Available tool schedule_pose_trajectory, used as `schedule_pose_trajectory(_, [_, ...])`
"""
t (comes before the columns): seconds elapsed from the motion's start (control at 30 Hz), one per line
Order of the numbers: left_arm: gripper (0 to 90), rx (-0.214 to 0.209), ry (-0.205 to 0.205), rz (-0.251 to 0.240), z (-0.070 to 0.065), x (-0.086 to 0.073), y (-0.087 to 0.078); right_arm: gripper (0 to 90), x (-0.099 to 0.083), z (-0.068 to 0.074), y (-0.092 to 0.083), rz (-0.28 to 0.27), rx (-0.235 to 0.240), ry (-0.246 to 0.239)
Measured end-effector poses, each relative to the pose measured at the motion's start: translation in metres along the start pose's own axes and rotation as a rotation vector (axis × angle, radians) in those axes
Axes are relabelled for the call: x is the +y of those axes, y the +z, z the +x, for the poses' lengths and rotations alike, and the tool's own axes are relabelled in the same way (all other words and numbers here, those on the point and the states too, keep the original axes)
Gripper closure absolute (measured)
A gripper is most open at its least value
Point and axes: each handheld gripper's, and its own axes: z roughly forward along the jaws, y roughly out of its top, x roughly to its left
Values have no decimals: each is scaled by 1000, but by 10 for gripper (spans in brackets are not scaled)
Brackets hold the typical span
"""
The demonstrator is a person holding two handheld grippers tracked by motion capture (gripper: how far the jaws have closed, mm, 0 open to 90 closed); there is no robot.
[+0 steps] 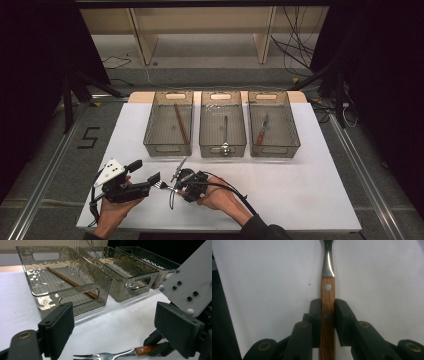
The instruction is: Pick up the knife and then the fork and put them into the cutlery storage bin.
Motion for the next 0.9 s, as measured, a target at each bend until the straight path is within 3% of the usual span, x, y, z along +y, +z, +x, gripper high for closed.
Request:
schedule_pose_trajectory(0.3, [159, 2, 4, 1, 0, 0, 0, 771, -7, -7, -11, -55, 1, 9])
schedule_pose_trajectory(0.9, [158, -5, 6, -5, -2, 0, 0, 772, -32, -33, -60, -211, -33, 98])
